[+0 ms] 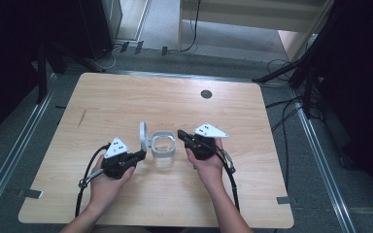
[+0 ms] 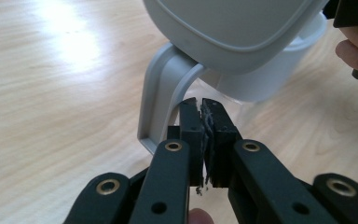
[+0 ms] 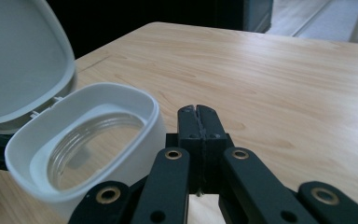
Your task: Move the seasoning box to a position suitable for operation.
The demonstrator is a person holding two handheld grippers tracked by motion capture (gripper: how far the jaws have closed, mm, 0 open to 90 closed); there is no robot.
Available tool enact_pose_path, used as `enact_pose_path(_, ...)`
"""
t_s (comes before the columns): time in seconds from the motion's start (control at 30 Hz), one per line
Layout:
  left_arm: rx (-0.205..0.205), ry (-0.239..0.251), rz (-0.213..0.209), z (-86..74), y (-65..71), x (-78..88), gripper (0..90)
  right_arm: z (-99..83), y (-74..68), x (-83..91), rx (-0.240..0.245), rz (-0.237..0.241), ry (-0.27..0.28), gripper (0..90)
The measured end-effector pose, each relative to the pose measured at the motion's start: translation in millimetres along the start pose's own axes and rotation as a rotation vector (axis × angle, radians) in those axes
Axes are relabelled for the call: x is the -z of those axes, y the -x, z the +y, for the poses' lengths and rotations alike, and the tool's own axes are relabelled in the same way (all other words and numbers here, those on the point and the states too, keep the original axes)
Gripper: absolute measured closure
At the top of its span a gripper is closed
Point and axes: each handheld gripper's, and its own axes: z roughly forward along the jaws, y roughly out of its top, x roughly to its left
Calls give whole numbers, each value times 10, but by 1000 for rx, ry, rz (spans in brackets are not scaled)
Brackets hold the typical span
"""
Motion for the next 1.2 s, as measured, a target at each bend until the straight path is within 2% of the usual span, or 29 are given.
enact_pose_path(0.07, 3, 8, 17, 15, -29, -2, 869, 46, 4, -118, 22, 9, -9, 900)
enact_pose_path(0.23, 2, 6, 42, 87, -129, -24, 872, 52, 18, -209, 19, 57, -2, 900)
enact_pose_path(0.3, 3, 7, 44, 99, -147, -34, 871, 46, 18, -212, 14, 68, -3, 900)
enact_pose_path(0.5, 17, 13, 62, 150, -247, -91, 873, 17, -43, -145, 41, 108, -4, 900)
enact_pose_path(0.57, 37, 19, 65, 156, -282, -104, 873, 0, -99, -100, 59, 120, -13, 900)
enact_pose_path(0.77, 82, 48, 75, 124, -332, -77, 871, -53, -178, -41, 58, 141, -16, 900)
enact_pose_path(0.83, 111, 69, 82, 53, -302, 24, 873, -77, -236, -20, 64, 153, -19, 900)
enact_pose_path(0.9, 120, 75, 77, 19, -278, 67, 876, -83, -270, -16, 73, 154, -22, 900)
enact_pose_path(0.93, 117, 75, 73, -35, -202, 149, 876, -83, -280, -20, 75, 150, -24, 900)
enact_pose_path(1.0, 124, 81, 64, -58, -158, 185, 877, -84, -285, -38, 72, 142, -25, 900)
enact_pose_path(1.1, 116, 76, 44, -74, 16, 225, 874, -102, -294, -70, 50, 129, -30, 900)
enact_pose_path(1.17, 100, 69, 71, -70, 74, 204, 886, -123, -318, -70, 28, 124, -26, 900)
enact_pose_path(1.2, 100, 69, 71, -70, 74, 204, 886, -123, -318, -70, 28, 124, -26, 900)
